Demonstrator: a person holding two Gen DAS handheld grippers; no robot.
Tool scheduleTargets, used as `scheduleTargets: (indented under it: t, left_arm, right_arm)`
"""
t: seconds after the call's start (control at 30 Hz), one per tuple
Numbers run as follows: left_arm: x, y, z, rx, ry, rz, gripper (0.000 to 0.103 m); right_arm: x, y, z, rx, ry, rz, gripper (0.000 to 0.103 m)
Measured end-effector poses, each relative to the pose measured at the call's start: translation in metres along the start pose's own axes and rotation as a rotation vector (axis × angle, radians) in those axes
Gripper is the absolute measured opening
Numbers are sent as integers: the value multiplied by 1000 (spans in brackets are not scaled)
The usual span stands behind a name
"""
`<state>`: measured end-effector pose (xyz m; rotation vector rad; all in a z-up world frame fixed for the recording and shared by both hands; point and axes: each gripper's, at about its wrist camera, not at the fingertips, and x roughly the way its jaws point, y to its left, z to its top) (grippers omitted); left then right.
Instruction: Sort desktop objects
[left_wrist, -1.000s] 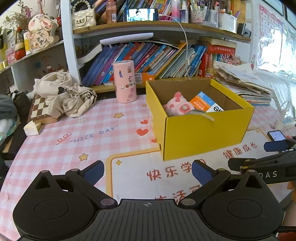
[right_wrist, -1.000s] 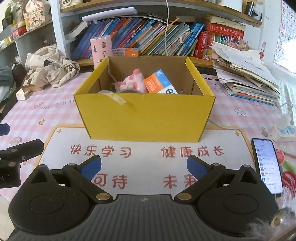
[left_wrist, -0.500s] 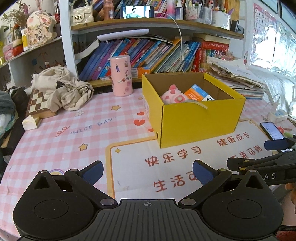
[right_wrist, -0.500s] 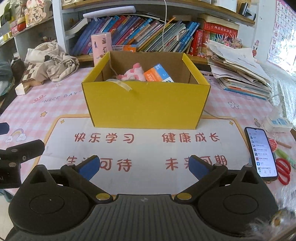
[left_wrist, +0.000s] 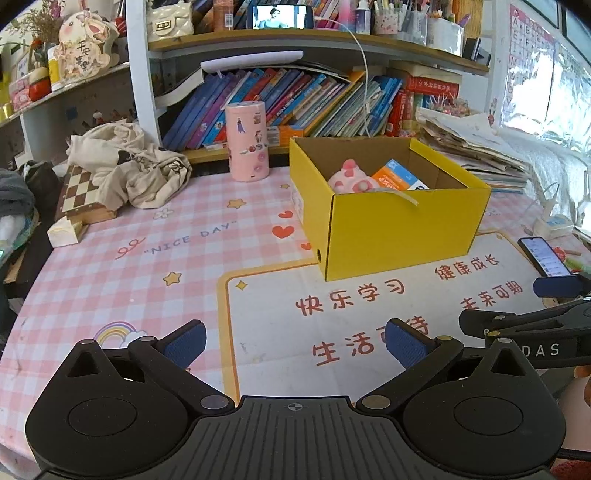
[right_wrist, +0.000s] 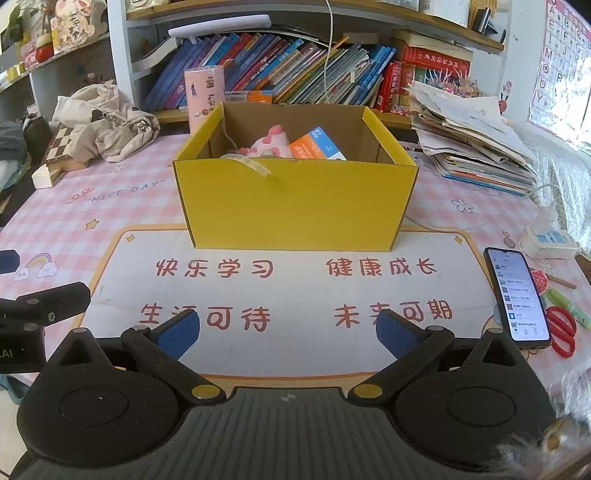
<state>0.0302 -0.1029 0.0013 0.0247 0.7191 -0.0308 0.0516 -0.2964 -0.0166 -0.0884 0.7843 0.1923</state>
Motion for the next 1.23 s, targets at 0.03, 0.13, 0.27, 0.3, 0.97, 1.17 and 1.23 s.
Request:
scheduleTargets:
  t: [0.03, 0.13, 0.27, 0.3, 0.97, 1.17, 1.23]
  left_arm:
    - [0, 0, 0, -1, 0, 1, 103]
    - [-1, 2, -1, -6, 1, 2, 103]
    - [-2, 3, -1, -13, 4, -1, 103]
    - [-2, 3, -2, -13, 4, -2, 103]
    - [-6, 5, -2, -28, -17, -25, 103]
    - [-8, 6, -2, -38, -32, -39, 103]
    - [-7, 6, -2, -44, -34, -42, 103]
  right_arm:
    - [0, 0, 0, 0, 0, -1, 103]
    - [-1, 1, -1, 0, -1, -3, 103]
    - [-2, 3, -1, -7, -3, -3, 103]
    - [-2, 3, -1, -9, -4, -2, 103]
    - [-1, 7, -1, -18, 7, -3, 103]
    - [2, 10, -1, -34, 21, 2, 103]
    - [4, 11, 0, -44, 25, 5, 103]
